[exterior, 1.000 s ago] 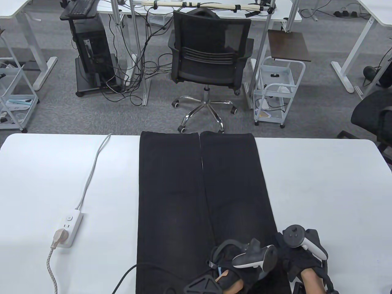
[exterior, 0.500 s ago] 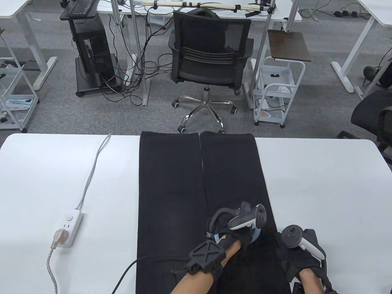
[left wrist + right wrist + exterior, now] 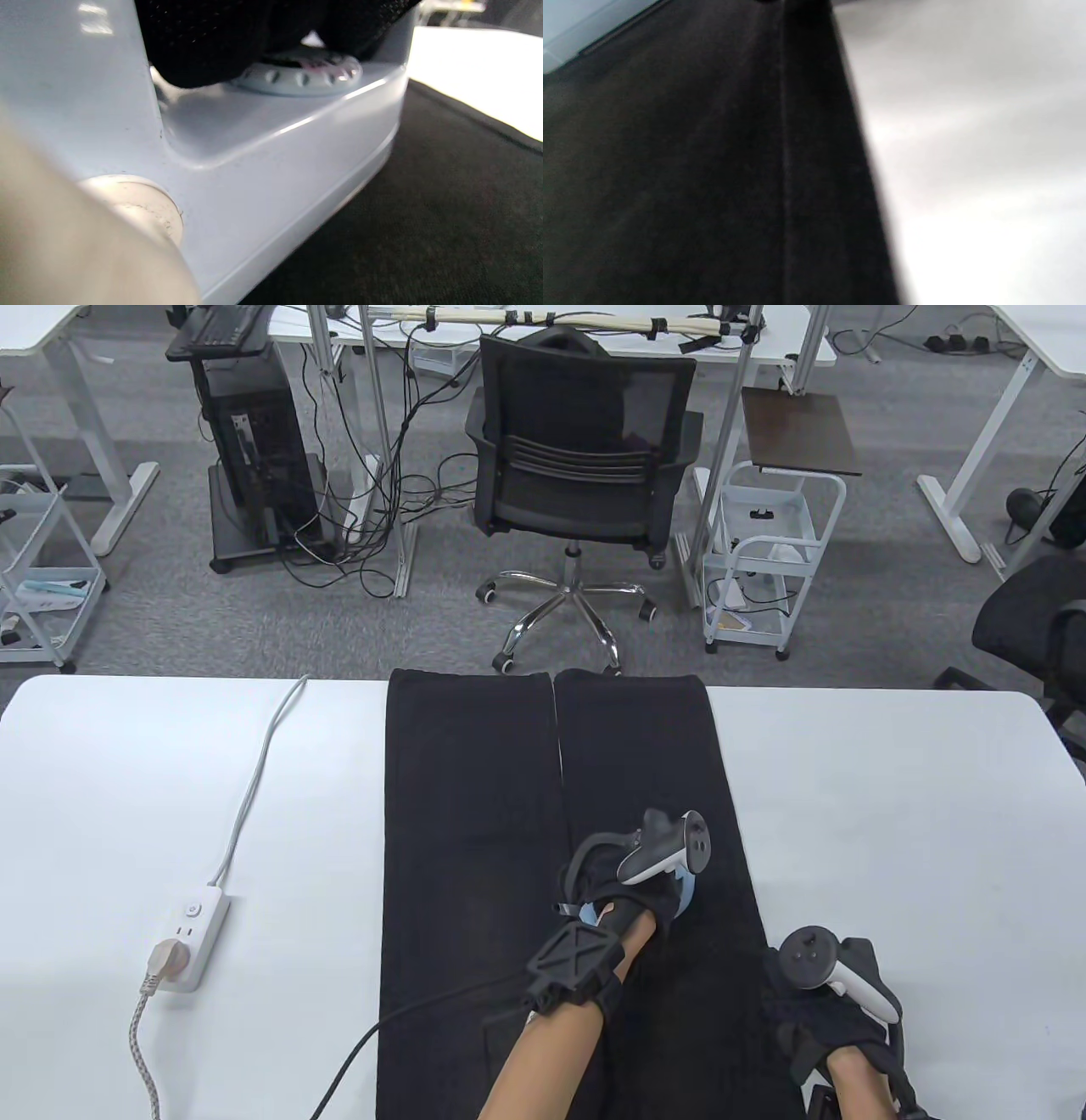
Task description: Iron trousers with electric iron on table
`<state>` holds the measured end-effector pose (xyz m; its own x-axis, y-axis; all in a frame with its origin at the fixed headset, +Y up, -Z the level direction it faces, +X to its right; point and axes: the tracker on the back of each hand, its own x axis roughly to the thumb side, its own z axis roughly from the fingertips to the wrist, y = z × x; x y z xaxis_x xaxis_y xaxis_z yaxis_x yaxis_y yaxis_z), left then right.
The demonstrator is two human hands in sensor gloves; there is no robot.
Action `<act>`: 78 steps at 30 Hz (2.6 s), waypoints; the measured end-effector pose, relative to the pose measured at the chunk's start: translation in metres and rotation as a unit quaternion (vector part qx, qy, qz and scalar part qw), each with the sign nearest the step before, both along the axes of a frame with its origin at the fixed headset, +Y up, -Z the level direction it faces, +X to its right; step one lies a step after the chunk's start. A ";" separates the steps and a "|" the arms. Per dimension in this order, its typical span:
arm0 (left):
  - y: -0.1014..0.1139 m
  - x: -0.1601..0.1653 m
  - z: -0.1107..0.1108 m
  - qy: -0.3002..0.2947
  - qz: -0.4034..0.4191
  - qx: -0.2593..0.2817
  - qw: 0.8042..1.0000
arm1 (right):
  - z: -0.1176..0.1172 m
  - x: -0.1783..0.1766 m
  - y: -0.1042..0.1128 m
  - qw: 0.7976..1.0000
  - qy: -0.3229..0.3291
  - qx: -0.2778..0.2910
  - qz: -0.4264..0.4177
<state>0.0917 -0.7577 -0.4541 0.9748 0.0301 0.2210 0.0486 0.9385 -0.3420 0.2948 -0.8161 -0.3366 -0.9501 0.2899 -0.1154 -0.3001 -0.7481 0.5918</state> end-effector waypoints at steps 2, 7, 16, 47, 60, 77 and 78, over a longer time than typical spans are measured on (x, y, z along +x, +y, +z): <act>0.000 0.001 0.007 -0.003 0.000 0.001 1.000 | 0.000 0.000 0.000 1.000 -0.001 0.000 -0.002; -0.001 0.007 0.037 -0.040 -0.003 0.001 0.999 | -0.001 -0.002 -0.002 1.000 0.003 -0.003 0.010; -0.003 0.024 0.129 -0.151 -0.004 -0.003 0.988 | -0.002 0.002 -0.001 1.000 -0.004 0.002 -0.008; 0.000 -0.007 -0.028 0.007 -0.005 -0.005 1.000 | -0.002 -0.004 0.002 1.000 0.013 0.000 0.008; -0.002 0.018 0.043 -0.079 -0.017 0.011 0.997 | -0.004 0.003 0.004 1.000 0.000 0.001 -0.017; -0.003 0.036 0.150 -0.197 -0.002 0.012 0.980 | -0.003 0.009 0.004 1.000 -0.013 0.004 -0.021; -0.002 0.034 0.150 -0.201 0.003 0.017 0.979 | -0.002 0.010 0.004 1.000 -0.013 0.005 -0.020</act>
